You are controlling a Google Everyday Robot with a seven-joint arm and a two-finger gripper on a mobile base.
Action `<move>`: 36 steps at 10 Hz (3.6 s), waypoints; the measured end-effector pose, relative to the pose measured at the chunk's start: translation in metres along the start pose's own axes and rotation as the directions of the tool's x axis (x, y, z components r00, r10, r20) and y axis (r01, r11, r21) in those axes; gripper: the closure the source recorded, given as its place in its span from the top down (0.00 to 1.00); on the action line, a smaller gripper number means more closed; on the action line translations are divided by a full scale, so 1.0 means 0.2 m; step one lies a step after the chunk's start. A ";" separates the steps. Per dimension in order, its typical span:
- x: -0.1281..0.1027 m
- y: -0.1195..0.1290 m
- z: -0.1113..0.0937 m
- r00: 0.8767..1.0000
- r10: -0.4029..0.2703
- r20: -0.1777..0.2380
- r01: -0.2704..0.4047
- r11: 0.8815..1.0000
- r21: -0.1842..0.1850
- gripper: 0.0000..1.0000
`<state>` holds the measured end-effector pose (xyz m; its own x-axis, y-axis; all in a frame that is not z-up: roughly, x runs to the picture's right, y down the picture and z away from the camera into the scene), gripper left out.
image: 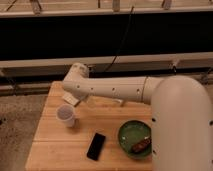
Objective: Pick up the ceramic cup
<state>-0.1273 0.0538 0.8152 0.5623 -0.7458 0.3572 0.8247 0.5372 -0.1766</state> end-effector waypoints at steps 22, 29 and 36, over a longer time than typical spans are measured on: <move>-0.53 0.16 0.02 0.958 -0.143 0.247 0.155 0.987 -0.030 0.49; -0.50 0.14 0.03 0.956 -0.158 0.246 0.169 0.985 -0.023 0.00; -0.38 0.13 -0.07 0.955 -0.174 0.241 0.184 0.983 -0.019 0.00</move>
<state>-0.1474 0.1188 0.7711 0.3793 -0.7106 0.5926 0.9150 0.3834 -0.1258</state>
